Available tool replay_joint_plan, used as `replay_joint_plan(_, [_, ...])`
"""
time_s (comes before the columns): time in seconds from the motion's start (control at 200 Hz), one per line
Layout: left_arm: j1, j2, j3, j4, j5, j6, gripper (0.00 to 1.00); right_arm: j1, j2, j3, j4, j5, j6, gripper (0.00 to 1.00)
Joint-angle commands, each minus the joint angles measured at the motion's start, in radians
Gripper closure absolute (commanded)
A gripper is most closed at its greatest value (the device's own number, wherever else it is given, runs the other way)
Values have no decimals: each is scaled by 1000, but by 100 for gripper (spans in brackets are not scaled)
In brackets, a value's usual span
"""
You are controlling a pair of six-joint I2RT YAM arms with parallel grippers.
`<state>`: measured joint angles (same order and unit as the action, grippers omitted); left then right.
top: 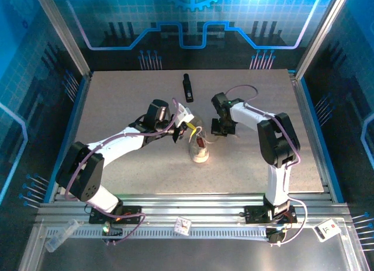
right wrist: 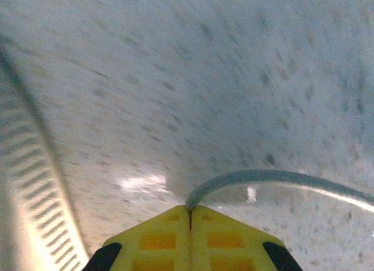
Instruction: Tie the shoes
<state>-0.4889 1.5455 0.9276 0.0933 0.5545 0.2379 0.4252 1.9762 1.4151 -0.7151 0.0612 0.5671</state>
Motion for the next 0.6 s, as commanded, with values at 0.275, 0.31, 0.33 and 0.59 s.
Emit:
replay_joint_plan(0.275, [1, -62, -122, 101, -42, -47, 100, 182, 133, 489, 112, -287, -299, 100])
replay_joint_plan(0.31, [1, -65, -126, 104, -45, -51, 100, 197, 148, 496, 130, -342, -282, 100])
replay_joint_plan(0.33, [0, -66, -128, 106, -48, -54, 100, 204, 156, 492, 146, -370, -271, 100])
replay_joint_plan(0.59, [1, -71, -132, 116, -56, -83, 100, 125, 0, 188, 476, -512, -47, 47])
